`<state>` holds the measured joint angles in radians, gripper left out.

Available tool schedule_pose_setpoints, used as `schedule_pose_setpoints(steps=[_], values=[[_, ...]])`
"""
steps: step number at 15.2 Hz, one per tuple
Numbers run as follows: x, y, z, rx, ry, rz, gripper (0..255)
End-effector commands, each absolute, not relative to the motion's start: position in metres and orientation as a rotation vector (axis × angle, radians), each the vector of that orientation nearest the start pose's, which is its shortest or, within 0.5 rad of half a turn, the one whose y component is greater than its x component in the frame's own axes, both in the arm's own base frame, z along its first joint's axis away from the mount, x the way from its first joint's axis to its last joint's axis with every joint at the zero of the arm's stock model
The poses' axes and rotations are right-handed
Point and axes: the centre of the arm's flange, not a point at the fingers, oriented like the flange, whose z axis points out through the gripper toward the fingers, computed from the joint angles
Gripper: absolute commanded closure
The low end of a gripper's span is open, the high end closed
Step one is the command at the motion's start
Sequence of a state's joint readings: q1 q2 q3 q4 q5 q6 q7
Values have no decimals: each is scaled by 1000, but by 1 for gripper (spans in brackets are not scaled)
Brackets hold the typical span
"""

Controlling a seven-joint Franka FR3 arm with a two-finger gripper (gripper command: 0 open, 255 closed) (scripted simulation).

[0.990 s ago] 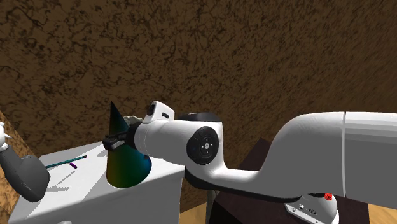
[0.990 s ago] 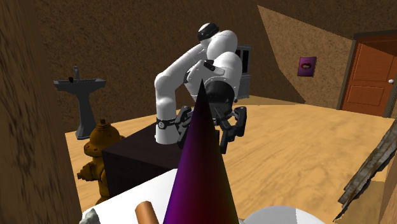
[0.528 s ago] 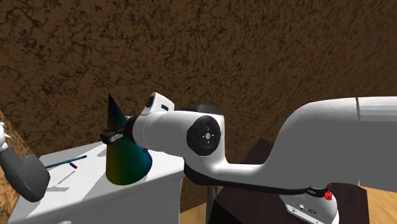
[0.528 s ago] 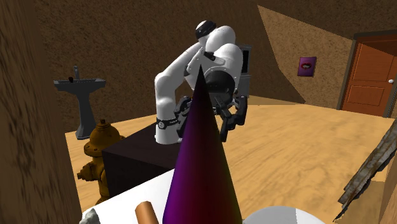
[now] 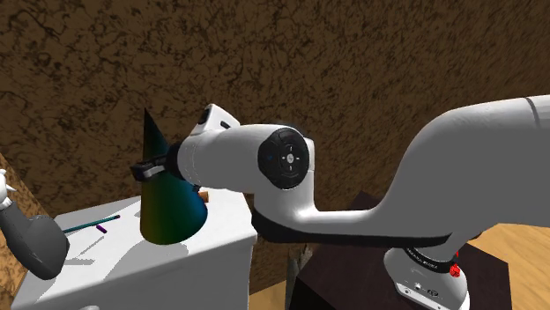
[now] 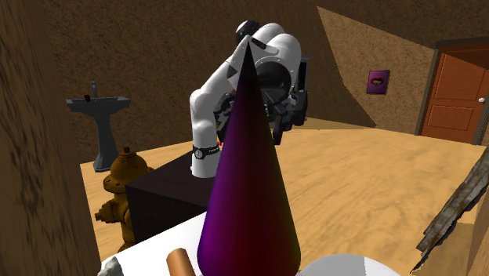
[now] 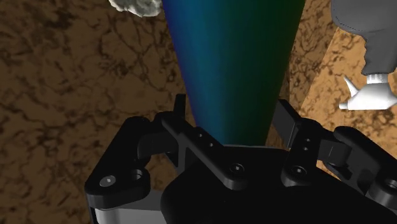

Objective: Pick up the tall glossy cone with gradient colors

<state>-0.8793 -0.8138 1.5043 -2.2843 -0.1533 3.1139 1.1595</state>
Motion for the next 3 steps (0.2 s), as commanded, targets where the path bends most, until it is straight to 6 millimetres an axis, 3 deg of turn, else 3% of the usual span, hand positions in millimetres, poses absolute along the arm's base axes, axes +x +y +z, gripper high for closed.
schedule_pose_setpoints(steps=[1, 3], values=[[390, 413, 444, -2587, 6, -1642, 255], [390, 413, 444, -2587, 6, -1642, 255]])
